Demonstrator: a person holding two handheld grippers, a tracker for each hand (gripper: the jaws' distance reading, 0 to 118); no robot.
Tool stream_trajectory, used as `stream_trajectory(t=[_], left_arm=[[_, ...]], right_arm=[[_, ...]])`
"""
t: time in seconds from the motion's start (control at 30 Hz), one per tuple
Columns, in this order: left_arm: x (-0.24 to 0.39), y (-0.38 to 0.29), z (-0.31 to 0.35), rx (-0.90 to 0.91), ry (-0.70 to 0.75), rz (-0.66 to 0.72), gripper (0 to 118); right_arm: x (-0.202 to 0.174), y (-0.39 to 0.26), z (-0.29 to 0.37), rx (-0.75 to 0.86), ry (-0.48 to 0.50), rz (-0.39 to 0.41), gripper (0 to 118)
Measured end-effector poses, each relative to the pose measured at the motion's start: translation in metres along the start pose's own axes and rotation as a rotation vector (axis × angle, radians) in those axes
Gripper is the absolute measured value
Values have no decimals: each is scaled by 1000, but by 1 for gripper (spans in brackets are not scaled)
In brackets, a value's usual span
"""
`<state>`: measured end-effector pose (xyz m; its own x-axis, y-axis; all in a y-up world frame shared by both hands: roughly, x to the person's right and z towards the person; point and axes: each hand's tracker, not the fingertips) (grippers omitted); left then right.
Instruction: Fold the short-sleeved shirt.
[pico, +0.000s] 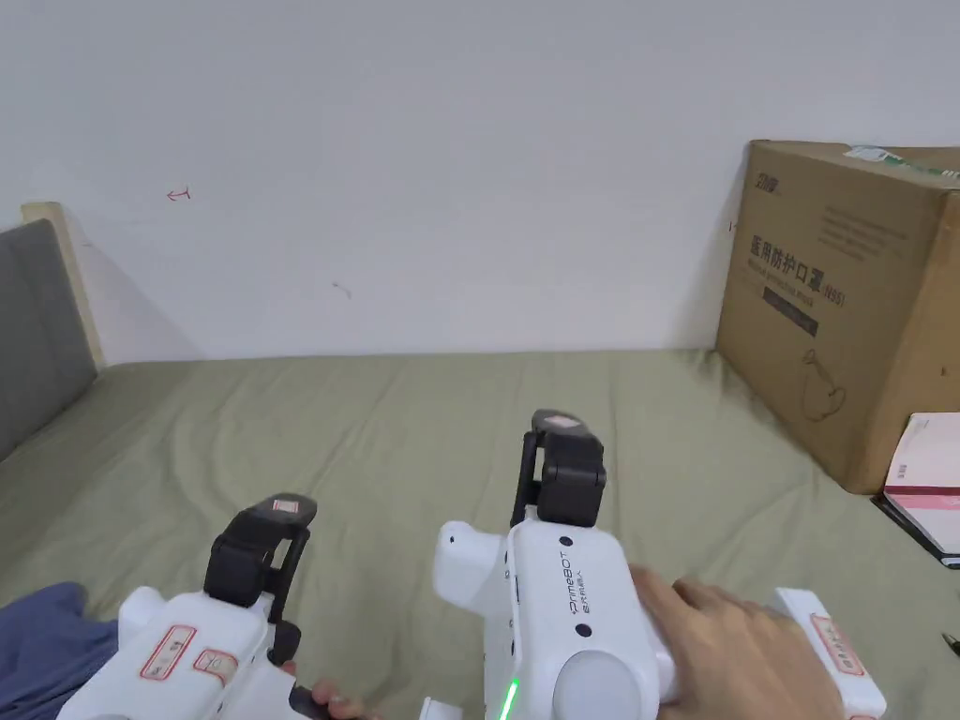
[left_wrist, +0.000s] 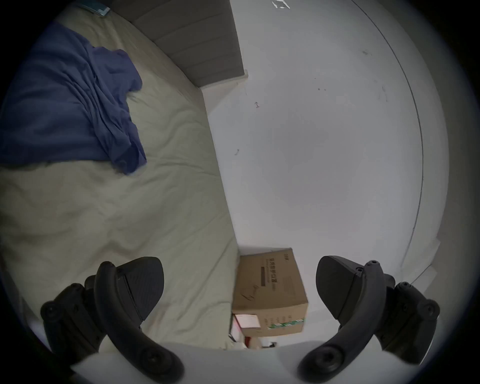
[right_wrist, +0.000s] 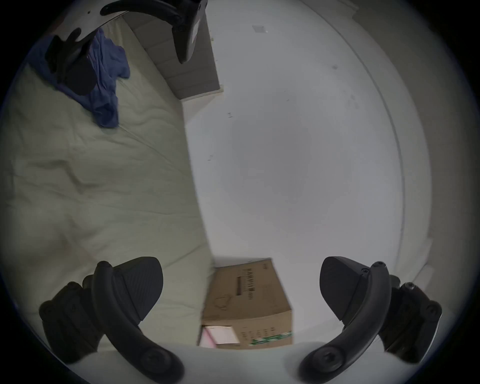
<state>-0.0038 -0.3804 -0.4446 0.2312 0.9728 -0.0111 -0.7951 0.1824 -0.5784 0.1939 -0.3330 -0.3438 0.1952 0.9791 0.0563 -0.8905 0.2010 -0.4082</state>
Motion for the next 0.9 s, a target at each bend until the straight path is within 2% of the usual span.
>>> stream_trajectory(t=[0.07,0.1,0.17,0.23,0.3,0.33,0.37,0.4,0.47,0.53,0.6,0.73,0.83,0.9], left_arm=[[14,-1,3,54,35,-131,117],[26,1,4,72,37,-229,117],[62,-2,7,120,81,-509,117],[95,-13,11,184,112,-840,117],[117,-32,16,243,119,-1181,117],[123,-41,17,261,139,-1348,117],[124,-50,18,286,152,-1465,118],[124,-55,19,300,149,-1496,118],[121,-53,19,226,125,-1506,118],[118,-49,18,137,92,-1400,118],[113,-42,17,130,85,-1326,118],[112,-38,18,153,64,-1316,117],[119,-42,18,154,102,-1356,117],[120,-42,18,141,107,-1358,109]], right_arm=[[8,-3,-4,-19,40,-124,118],[16,-6,-7,-30,40,-233,118],[40,-15,-12,-75,71,-551,118],[62,-35,-16,-141,118,-939,118],[69,-65,-19,-143,184,-1312,118],[66,-79,-18,-193,186,-1455,118],[60,-94,-18,-219,166,-1560,118],[50,-104,-17,-222,126,-1614,118],[36,-113,-13,-292,48,-1600,118],[33,-115,-9,-290,9,-1525,118],[39,-106,-5,-265,-45,-1440,118],[56,-93,-3,-190,-112,-1304,118],[63,-84,-1,-168,-147,-1234,118],[64,-81,2,-160,-157,-1220,118]])
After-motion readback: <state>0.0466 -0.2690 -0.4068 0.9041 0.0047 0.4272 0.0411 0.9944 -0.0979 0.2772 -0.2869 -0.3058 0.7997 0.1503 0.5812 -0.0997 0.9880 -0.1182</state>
